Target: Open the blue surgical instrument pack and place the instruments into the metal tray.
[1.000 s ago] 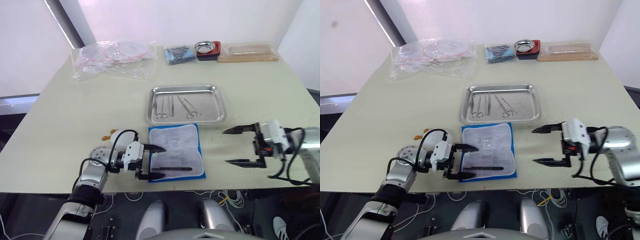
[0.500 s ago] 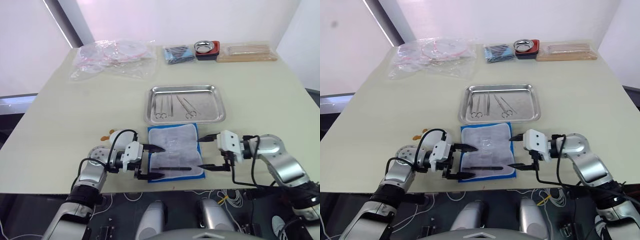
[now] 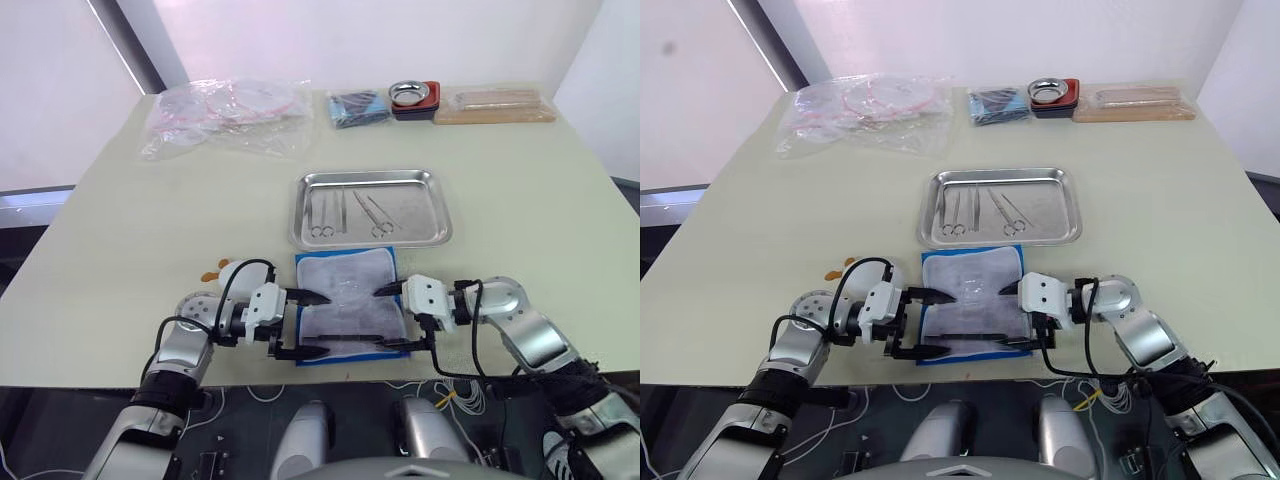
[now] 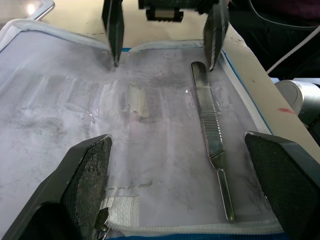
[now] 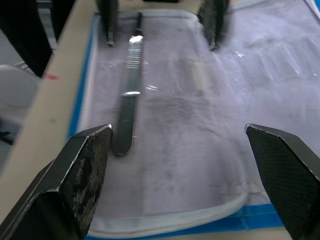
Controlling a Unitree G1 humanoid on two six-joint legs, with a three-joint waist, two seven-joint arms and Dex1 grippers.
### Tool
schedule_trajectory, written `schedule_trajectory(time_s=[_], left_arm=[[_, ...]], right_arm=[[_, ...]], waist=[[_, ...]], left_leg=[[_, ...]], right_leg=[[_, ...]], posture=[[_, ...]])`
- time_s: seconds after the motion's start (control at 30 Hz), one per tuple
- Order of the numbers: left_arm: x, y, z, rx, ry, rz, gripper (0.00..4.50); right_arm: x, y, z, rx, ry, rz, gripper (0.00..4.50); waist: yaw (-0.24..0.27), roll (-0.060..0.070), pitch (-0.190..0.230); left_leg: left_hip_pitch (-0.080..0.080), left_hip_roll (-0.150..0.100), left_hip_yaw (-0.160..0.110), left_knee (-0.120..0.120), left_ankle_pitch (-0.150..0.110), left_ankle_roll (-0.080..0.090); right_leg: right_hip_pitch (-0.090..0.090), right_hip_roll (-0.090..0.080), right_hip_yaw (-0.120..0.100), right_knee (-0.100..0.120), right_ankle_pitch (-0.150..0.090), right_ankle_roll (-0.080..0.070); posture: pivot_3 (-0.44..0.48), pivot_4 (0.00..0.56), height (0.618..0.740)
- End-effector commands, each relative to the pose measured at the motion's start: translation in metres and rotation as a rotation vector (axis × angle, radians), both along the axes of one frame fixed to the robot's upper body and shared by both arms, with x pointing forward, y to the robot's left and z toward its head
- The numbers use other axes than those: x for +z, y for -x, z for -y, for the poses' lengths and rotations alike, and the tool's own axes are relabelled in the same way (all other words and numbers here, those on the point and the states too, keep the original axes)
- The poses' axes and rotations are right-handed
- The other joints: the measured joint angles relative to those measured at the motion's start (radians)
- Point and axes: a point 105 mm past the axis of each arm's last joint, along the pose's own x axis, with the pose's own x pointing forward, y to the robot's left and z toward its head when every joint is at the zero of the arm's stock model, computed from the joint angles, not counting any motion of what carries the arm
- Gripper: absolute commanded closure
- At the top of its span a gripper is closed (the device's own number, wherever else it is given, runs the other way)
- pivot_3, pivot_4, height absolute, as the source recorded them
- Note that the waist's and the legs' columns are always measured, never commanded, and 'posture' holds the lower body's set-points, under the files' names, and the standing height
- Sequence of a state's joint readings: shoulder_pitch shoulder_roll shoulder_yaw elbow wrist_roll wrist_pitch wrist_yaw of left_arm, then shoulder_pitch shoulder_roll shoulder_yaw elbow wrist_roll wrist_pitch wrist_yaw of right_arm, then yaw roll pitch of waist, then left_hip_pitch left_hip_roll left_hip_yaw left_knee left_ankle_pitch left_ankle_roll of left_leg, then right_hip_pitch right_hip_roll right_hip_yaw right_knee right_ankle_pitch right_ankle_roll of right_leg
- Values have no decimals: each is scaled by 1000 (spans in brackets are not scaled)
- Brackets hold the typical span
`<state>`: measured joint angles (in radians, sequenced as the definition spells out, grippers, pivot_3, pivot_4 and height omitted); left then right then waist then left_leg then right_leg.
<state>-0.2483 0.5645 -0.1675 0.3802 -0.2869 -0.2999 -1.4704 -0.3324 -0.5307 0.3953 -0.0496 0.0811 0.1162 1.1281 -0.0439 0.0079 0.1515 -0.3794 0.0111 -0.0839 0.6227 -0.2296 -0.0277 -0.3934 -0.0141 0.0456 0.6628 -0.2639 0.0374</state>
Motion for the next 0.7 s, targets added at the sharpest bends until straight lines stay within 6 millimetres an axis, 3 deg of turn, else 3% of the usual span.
schedule_trajectory(time_s=[0.03, 0.13, 0.23, 0.3, 0.4, 0.5, 0.53, 0.7], left_arm=[[-35, 21, -15, 20, -98, -167, 0], [-35, 23, -16, 18, -101, -171, 0], [-35, 24, -17, 17, -103, -173, 0], [-35, 25, -17, 17, -105, -174, 0], [-35, 25, -19, 21, -107, -175, 0], [-35, 26, -19, 23, -109, -175, 0], [-35, 26, -19, 24, -109, -175, 0], [-34, 26, -20, 26, -108, -174, 0]], right_arm=[[-10, 2, -1, 9, 31, 1, 54], [-18, 7, -4, 25, 41, -20, 54], [-24, 15, -3, 64, 56, -49, 603], [-26, 18, -3, 74, 61, -64, 1270], [-28, 17, -1, 82, 71, -71, 2985], [-28, 16, 1, 88, 79, -72, 4253], [-28, 16, 1, 91, 78, -74, 4448], [-23, 14, -1, 94, 61, -70, 4448]], waist=[[0, 0, 0], [-4, -4, -3], [-5, -5, -4], [-7, -6, -4], [-11, -7, -5], [-15, -8, -6], [-16, -8, -6], [-16, -9, -6]], left_leg=[[0, 0, 0, 0, 0, 0], [1, 1, 0, -1, 0, 0], [1, 2, 0, -2, 0, 0], [2, 2, 0, -3, 0, 0], [2, 3, 0, -4, 0, 0], [3, 4, 0, -4, 0, 0], [3, 5, 0, -4, 0, 0], [3, 5, 0, -4, 0, 0]], right_leg=[[0, 0, 0, 0, 0, 0], [0, 1, 0, 0, 0, 0], [0, 2, 0, 0, 0, 0], [0, 2, 0, 0, 0, 0], [0, 3, 0, 0, 0, 0], [0, 3, 0, 0, 0, 0], [0, 4, 0, 0, 0, 0], [0, 4, 0, 0, 0, 0]], posture=[[0, 150, 740], [0, 150, 740], [0, 150, 740], [0, 150, 740], [0, 150, 740], [0, 150, 740], [0, 150, 740], [0, 150, 740]])
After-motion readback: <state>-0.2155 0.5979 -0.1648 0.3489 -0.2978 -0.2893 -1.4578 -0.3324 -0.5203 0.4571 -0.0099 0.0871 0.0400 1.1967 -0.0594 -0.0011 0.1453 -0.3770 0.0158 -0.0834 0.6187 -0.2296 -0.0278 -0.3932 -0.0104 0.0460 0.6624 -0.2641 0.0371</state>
